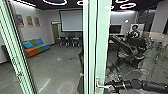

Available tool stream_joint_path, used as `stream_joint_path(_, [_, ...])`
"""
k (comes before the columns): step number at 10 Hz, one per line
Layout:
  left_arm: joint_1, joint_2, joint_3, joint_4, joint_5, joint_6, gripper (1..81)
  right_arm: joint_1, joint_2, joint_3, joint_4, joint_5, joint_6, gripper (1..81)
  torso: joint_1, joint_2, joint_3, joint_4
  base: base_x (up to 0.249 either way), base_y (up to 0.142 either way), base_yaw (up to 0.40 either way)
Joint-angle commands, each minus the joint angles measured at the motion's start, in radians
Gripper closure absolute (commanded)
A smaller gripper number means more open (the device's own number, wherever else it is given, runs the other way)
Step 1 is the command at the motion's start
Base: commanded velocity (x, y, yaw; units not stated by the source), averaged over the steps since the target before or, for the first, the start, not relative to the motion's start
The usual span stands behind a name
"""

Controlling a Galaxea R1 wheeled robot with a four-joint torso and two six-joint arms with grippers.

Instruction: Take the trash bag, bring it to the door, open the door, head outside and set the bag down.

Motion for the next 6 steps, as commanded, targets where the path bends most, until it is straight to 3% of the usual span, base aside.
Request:
stream_joint_path(1, [-0.068,-0.014,0.000,-0.009,0.057,0.004,81.1,0.151,0.004,-0.028,0.008,-0.009,0.049,1.0,0.000,0.000,0.000,0.000,0.000,0.000,0.000])
stream_joint_path(6, [-0.060,-0.017,-0.010,-0.011,0.057,0.004,81.1,0.179,0.045,-0.097,0.010,-0.009,0.091,1.0,0.000,0.000,0.000,0.000,0.000,0.000,0.000])
